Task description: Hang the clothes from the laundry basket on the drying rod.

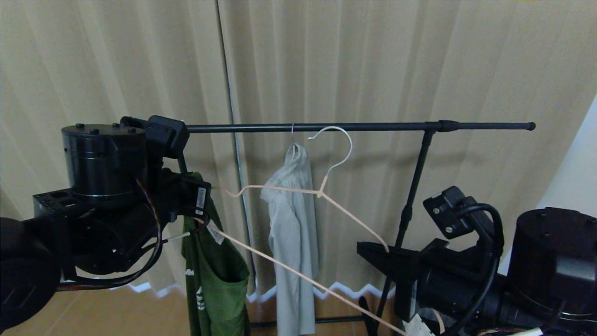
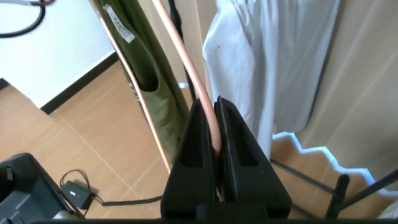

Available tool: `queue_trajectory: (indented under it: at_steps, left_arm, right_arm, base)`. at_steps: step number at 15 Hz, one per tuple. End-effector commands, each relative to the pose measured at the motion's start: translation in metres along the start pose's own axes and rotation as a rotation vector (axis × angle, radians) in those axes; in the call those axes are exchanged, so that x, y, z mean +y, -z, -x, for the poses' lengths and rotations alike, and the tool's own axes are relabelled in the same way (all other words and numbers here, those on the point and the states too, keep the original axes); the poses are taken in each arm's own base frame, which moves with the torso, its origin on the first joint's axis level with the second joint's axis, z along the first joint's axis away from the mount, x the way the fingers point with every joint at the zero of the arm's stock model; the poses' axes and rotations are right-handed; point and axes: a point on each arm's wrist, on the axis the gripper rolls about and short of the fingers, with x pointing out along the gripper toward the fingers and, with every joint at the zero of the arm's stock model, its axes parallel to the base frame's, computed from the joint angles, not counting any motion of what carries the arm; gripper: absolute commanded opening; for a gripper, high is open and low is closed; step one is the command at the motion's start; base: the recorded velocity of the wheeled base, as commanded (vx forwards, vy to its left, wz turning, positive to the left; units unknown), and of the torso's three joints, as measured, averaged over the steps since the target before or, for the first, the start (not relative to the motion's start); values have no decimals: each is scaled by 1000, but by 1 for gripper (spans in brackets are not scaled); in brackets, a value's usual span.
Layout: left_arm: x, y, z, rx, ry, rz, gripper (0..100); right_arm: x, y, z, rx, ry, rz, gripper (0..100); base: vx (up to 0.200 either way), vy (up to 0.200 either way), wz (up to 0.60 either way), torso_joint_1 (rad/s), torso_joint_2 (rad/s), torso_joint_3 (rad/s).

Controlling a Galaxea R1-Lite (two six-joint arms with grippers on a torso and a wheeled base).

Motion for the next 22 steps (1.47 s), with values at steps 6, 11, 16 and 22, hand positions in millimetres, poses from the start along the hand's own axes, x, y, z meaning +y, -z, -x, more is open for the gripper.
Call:
queue_trajectory:
  at_steps: [6,11,16,22]
  left_arm:
    - [4,3,3,36,-33,-18,0]
    - [5,3,7,49,-63,-33,0]
    - [-3,-1,11,31,-30,-38,0]
    - [-18,-12,20,-12,31,-38,0]
  right_arm:
    - [-13,0,-10,11,63,-11,0]
    - [-23,-7,-19,-5,108,-20,0]
    - [-11,-8,-41,9,76,-8,0]
    - [-1,0,-64,44,52,8,0]
  base:
    - [0,0,0,0,0,0]
    - [0,0,0,0,0,0]
    - [0,0,0,0,0,0]
    - [0,0,0,0,0,0]
